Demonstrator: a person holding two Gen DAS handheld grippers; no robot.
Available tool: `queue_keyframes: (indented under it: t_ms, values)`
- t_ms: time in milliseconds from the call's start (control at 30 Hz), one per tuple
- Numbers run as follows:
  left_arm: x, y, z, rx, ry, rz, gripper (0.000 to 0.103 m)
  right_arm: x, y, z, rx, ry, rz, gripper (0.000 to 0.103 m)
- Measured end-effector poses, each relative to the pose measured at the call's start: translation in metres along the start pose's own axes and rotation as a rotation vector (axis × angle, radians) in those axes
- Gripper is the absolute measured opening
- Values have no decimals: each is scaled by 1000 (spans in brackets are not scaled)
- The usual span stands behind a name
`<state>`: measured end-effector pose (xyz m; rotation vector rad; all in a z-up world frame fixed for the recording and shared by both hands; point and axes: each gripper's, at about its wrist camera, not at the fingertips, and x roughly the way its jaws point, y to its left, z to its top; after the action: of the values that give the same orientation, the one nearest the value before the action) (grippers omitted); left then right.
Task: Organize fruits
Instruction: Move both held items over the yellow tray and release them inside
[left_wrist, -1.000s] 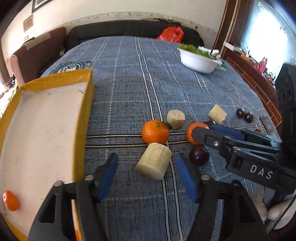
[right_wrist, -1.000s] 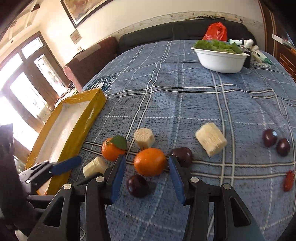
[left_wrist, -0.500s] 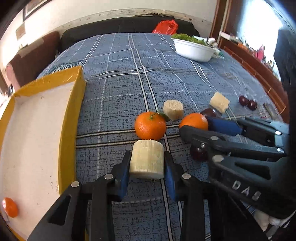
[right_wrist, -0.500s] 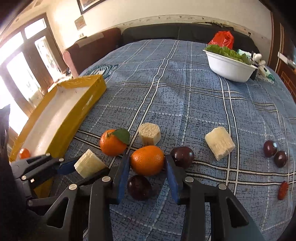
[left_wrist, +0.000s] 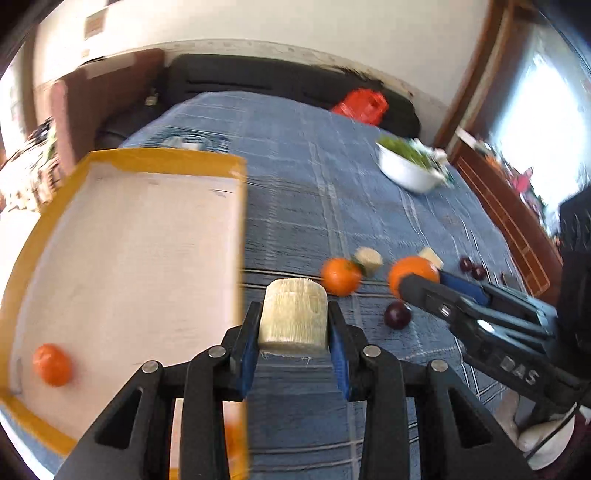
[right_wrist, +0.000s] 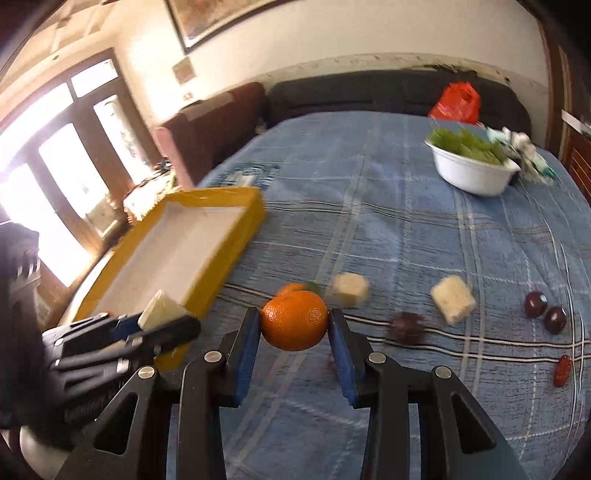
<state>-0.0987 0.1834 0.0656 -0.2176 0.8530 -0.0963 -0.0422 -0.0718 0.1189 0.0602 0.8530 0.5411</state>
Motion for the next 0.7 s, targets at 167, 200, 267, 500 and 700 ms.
queue_keyframes:
  t_ms: [167, 200, 267, 500, 700]
  values:
    - [-16, 52, -4, -100, -24, 90, 33, 7, 52, -4, -75, 37, 93, 42]
    - [-17, 62, -6, -119, -24, 104, 33, 11, 60, -5, -85, 47, 106, 42]
    - [-18, 85, -8, -161, -25, 135, 33, 22, 80, -7, -110, 70, 127, 42]
    - [-20, 129, -9, -233, -35, 171, 33, 59, 127, -12, -187, 136, 160, 42]
    - [-24, 142, -11, -262, -49, 128, 45, 86, 147, -16, -218, 186, 150, 43]
